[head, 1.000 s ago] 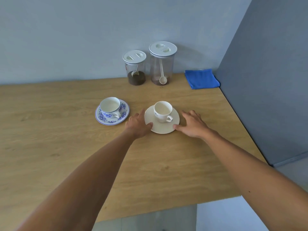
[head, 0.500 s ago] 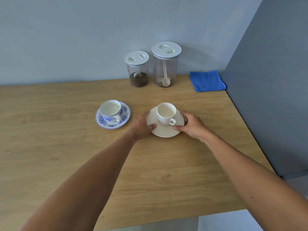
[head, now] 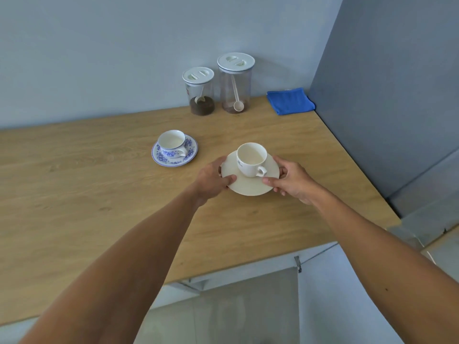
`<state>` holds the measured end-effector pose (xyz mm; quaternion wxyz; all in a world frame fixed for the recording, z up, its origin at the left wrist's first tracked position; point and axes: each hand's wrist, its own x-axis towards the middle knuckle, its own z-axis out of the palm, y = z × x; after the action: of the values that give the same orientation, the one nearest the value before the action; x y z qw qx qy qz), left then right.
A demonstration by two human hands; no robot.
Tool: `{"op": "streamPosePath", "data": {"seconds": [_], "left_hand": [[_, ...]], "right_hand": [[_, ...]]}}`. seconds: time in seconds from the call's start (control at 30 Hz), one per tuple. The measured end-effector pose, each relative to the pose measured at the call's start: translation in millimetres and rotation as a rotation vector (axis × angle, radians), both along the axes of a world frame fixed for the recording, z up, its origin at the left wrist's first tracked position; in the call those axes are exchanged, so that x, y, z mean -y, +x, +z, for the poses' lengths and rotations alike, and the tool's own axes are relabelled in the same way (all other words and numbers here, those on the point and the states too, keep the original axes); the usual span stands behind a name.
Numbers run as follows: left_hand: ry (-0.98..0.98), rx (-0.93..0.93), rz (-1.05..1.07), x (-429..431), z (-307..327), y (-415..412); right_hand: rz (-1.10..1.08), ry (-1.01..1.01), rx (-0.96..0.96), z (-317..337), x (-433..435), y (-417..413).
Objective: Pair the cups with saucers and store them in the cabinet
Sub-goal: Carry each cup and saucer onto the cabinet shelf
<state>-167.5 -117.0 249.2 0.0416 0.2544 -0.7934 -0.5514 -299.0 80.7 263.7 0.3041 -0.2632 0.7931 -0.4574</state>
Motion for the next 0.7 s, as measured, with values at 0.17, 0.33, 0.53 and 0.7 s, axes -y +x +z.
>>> {"op": "streamPosePath", "data": {"seconds": [0.17,0.33,0.53,0.7], "left_hand": [[0.008,-0.003,-0.023,-37,1,43],[0.044,0.004,-0.022,-84,3,92],[0.042,-0.008,-0.009,-146,-1,160],[0.08,0.016,-0.022,-189,-8,210]], "right_hand": [[-0.021,-0.04,0.03,3,-43,49],[-0.033,-0.046,0.052,4,-91,100],[-0.001,-0.046,0.021,2,-154,166],[-0.006,-0.053,0.043,-1,-199,222]]}}
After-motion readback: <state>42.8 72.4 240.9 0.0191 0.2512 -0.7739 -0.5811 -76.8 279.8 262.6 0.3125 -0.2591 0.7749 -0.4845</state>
